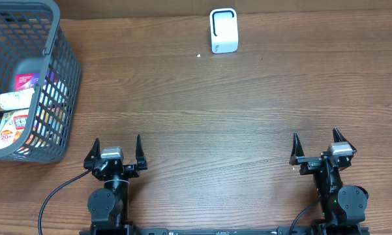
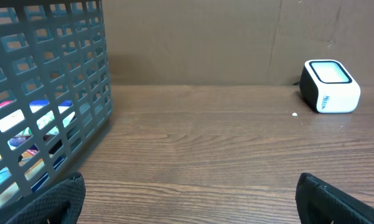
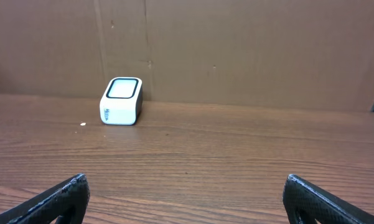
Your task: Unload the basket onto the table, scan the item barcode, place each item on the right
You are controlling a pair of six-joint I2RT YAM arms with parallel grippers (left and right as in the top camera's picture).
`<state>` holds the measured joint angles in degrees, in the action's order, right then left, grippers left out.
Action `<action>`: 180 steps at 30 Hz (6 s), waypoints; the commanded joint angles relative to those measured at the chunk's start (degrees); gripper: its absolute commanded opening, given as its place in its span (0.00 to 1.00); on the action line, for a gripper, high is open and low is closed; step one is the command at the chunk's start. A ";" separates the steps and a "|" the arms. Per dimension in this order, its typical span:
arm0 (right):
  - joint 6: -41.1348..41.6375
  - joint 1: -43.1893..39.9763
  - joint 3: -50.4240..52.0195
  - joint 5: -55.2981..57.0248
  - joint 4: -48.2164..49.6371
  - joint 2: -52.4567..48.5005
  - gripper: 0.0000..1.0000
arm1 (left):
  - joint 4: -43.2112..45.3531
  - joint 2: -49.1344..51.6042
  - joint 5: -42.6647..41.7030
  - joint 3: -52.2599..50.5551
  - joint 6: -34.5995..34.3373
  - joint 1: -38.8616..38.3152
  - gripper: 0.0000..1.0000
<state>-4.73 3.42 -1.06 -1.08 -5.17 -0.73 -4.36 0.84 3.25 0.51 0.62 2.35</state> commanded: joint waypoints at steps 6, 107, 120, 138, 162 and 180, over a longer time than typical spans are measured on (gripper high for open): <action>0.22 0.26 0.59 0.15 0.35 0.57 1.00 | 0.13 -0.57 -0.28 -0.24 1.11 0.09 1.00; 0.20 0.26 0.59 0.15 0.35 0.57 1.00 | 0.13 -0.57 -0.28 -0.24 1.11 0.09 1.00; 0.22 0.26 0.59 0.15 0.35 0.57 1.00 | 0.13 -0.57 -0.28 -0.24 1.11 0.09 1.00; 0.20 0.26 0.59 0.15 0.35 0.57 1.00 | 20.83 -0.57 -35.89 -0.22 -19.50 -0.09 1.00; 0.20 0.26 0.59 0.15 0.35 0.57 1.00 | -29.79 28.28 -28.41 54.49 -1.68 -0.07 1.00; 0.22 0.26 0.59 0.15 0.35 0.57 1.00 | -74.18 72.89 -28.44 104.37 -4.02 2.23 1.00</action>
<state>-4.73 3.42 -1.06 -1.06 -5.15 -0.73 -75.20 68.84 -26.24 100.05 -4.10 4.23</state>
